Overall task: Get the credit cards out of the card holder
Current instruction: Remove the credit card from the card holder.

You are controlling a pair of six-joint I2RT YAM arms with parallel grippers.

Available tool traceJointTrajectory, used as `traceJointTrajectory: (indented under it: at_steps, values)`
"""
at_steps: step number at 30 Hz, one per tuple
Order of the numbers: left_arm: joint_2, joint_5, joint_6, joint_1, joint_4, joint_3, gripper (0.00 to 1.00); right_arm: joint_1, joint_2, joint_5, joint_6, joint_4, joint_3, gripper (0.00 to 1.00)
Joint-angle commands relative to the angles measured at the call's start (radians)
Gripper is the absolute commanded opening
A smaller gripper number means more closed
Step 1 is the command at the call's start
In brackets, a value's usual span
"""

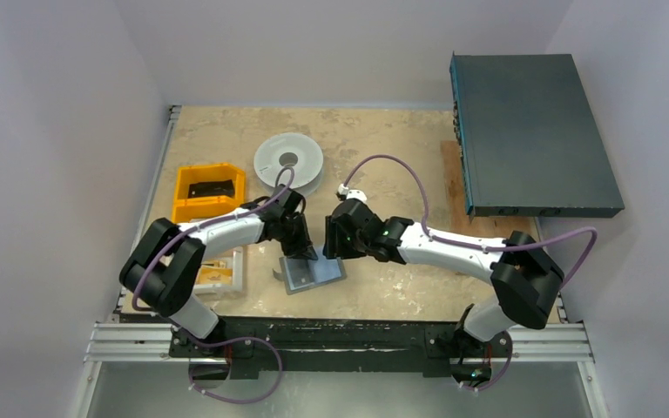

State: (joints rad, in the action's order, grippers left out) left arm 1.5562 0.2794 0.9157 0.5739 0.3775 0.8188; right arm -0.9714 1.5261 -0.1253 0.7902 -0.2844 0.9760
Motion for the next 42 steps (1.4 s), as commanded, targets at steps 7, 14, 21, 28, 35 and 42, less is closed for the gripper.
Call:
traceJointTrajectory:
  at_steps: [7, 14, 21, 28, 35, 42]
  values:
    - [0.049, 0.033, 0.013, 0.019, -0.03, 0.075, 0.02, 0.002, -0.014, -0.055, -0.014, -0.025, 0.011, 0.48]
    - [-0.081, -0.043, -0.028, -0.01, 0.079, 0.079, 0.07, -0.05, 0.061, -0.023, -0.039, -0.011, 0.09, 0.46]
    - [-0.24, -0.045, -0.072, -0.152, 0.144, -0.036, 0.07, -0.13, 0.163, -0.035, -0.073, -0.044, 0.222, 0.46]
    - [-0.306, -0.034, -0.103, -0.215, 0.168, -0.097, 0.08, -0.167, 0.276, -0.052, -0.093, -0.089, 0.327, 0.46]
    - [-0.31, -0.056, -0.085, -0.224, 0.16, -0.13, 0.07, -0.185, 0.365, -0.05, -0.11, -0.124, 0.371, 0.48]
    - [-0.313, -0.051, -0.084, -0.241, 0.145, -0.158, 0.07, -0.208, 0.426, -0.102, -0.121, -0.19, 0.427, 0.57]
